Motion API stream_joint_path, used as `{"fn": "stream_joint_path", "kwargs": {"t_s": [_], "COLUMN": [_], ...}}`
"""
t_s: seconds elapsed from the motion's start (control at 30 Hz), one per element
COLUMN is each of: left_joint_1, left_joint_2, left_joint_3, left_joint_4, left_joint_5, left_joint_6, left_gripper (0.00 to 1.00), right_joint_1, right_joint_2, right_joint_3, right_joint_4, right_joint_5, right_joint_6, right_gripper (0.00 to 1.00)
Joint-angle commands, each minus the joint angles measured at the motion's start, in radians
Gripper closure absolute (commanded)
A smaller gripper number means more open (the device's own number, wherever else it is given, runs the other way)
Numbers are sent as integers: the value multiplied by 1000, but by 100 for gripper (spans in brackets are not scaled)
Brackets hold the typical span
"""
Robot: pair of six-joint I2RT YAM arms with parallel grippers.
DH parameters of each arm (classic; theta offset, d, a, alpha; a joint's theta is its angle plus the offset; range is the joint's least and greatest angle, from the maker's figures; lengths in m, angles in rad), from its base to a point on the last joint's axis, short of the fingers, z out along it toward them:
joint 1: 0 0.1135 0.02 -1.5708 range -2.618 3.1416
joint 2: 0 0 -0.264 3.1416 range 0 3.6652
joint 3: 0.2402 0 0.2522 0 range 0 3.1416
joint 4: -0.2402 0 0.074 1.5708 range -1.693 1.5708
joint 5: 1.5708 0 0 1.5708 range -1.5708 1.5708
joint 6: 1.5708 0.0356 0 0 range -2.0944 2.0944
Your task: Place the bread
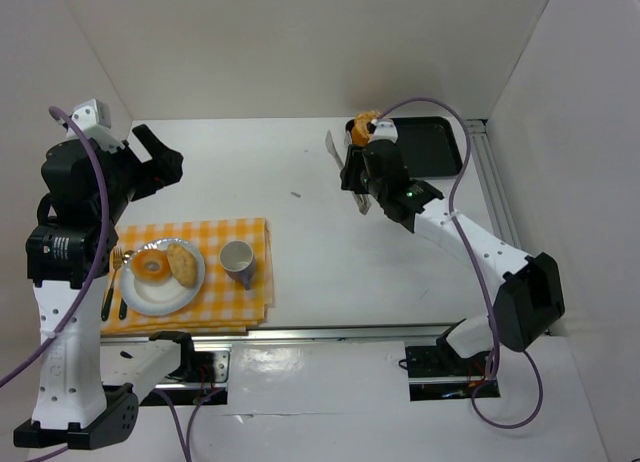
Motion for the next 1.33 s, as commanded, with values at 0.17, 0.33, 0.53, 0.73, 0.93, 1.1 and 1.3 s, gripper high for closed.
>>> {"fn": "stream_joint_path", "kwargs": {"t_s": [0.17,0.33,0.53,0.73,0.93,1.1,1.3], "left_joint_1": [-5,-5,-5,-5,-5,-5,-5], "left_joint_2": [-17,-26,-17,-8,-8,3,23], "left_joint_3": [2,2,31,31,31,31,22], "left_joint_4": [49,49,49,49,49,49,58], "left_joint_5": [17,-3,42,32,32,32,52], "left_joint_6": [2,2,21,21,31,31,31], "left_gripper": [1,1,1,1,1,1,1], "right_joint_1": [55,92,102,70,-74,-186,-257], "right_joint_2": [30,102,180,165,89,67,56], "right_joint_3": [-229,-277,-75,155,171,47,-36], "right_joint_4": [205,288,95,-100,-177,-186,-205], "right_joint_5": [50,70,70,118,178,93,73], "right_joint_6": [-149,-161,-140,-103,20,69,90], "right_gripper": [46,43,0,0,0,0,0]}}
